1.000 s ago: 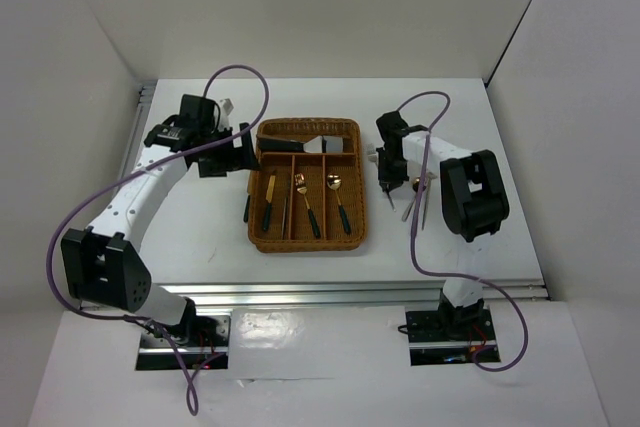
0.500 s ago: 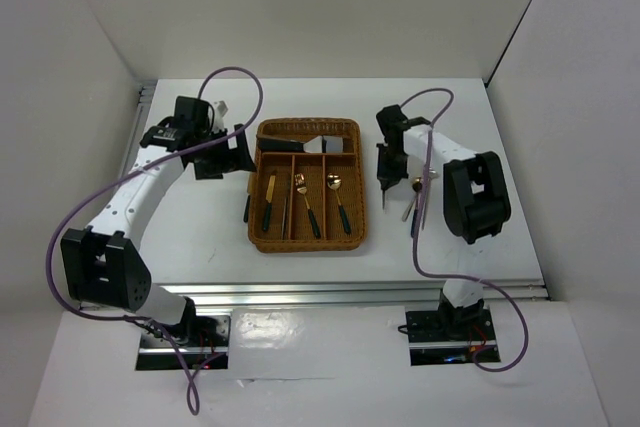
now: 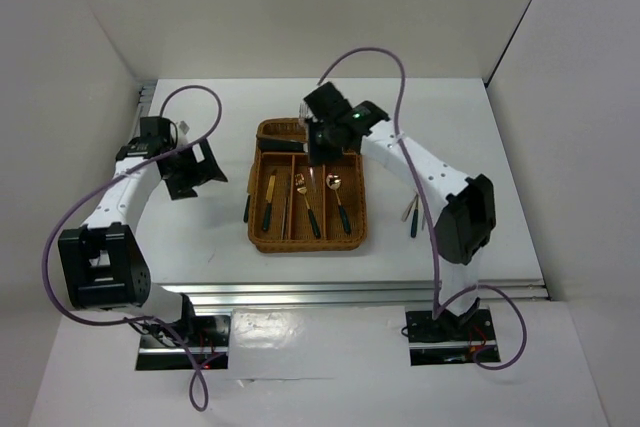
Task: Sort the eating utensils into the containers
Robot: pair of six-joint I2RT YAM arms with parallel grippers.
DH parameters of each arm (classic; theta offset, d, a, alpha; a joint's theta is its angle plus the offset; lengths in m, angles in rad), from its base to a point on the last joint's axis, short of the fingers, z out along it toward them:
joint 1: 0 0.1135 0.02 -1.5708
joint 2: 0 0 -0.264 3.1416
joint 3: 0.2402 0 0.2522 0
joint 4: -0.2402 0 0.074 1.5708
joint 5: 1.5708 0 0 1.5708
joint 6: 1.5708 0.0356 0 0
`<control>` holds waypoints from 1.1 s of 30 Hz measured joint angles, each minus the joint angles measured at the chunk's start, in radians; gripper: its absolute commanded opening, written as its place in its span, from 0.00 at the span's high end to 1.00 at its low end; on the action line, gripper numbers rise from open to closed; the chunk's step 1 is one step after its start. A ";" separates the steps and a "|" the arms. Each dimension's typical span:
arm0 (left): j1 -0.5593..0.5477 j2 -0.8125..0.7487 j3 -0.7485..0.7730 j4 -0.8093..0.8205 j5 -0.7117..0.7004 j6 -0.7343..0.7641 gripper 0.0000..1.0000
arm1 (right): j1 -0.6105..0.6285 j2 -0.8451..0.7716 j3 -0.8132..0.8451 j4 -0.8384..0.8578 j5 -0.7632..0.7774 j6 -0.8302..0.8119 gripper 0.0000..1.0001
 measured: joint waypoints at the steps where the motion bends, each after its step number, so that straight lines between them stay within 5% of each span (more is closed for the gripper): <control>1: 0.019 0.000 -0.013 0.003 0.002 0.001 0.01 | 0.028 0.017 -0.003 -0.006 -0.002 0.017 1.00; 16: 0.076 -0.066 -0.083 0.051 0.018 0.024 0.01 | 0.123 0.198 -0.110 -0.047 0.057 0.210 0.98; 18: 0.076 -0.067 -0.086 0.054 0.025 0.024 0.01 | 0.123 0.199 -0.125 -0.050 0.056 0.221 0.89; 19: 0.076 -0.067 -0.087 0.055 0.029 0.024 0.01 | 0.123 0.200 -0.129 -0.051 0.056 0.227 0.73; 22: 0.075 -0.066 -0.100 0.075 0.038 0.026 0.02 | 0.124 0.206 -0.128 -0.057 0.055 0.238 0.51; 26: 0.043 -0.052 -0.132 0.095 0.023 0.037 0.02 | 0.131 0.219 -0.096 -0.066 0.045 0.231 0.01; 33: -0.061 0.029 -0.150 0.118 -0.033 0.043 0.07 | 0.136 0.211 0.073 -0.118 0.055 0.199 0.00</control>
